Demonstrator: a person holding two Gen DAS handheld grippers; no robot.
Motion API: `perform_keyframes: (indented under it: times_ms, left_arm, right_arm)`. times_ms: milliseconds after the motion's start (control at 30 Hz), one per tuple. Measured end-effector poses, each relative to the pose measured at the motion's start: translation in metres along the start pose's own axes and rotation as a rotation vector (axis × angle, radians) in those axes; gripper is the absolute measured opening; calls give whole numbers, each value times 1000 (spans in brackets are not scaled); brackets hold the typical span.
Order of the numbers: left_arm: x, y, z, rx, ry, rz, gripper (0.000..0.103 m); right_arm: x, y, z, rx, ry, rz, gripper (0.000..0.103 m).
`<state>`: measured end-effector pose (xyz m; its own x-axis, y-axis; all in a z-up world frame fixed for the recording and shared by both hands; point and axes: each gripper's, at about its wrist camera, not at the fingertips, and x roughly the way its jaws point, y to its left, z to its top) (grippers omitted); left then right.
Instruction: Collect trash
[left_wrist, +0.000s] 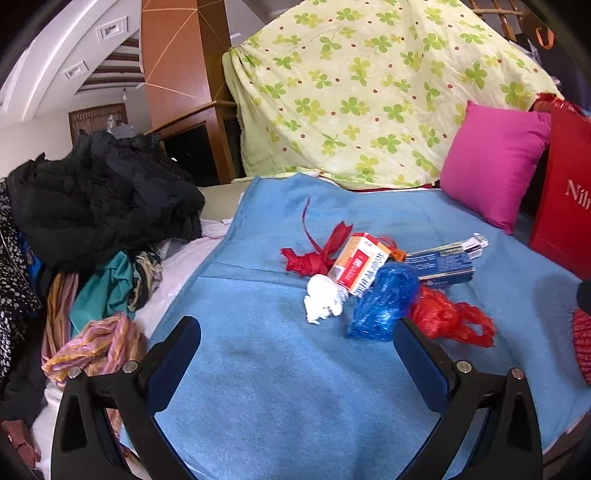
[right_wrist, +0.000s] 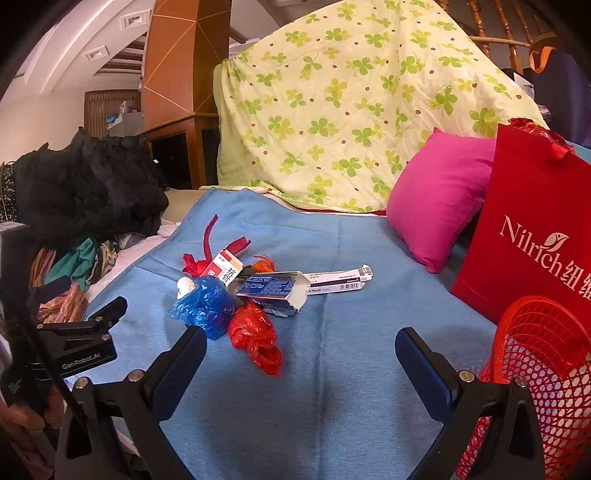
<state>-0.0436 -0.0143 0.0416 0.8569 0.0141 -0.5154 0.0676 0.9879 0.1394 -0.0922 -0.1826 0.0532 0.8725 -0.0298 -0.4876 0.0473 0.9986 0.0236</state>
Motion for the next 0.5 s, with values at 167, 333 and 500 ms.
perform_keyframes:
  times_ms: [167,333,500]
  left_arm:
    - [-15,0,-2,-8,-19,-25,103]
    - [-22,-1,-7,-3,-25,-27,103]
    - [-22,1,-6,-3,-45,5,103]
  right_arm:
    - [-10,0,2,-6,-37,-3,103]
    - [-9,0,3,-9,-28,-11,103]
    - [-7,-4,3,-2,-19,-20,103]
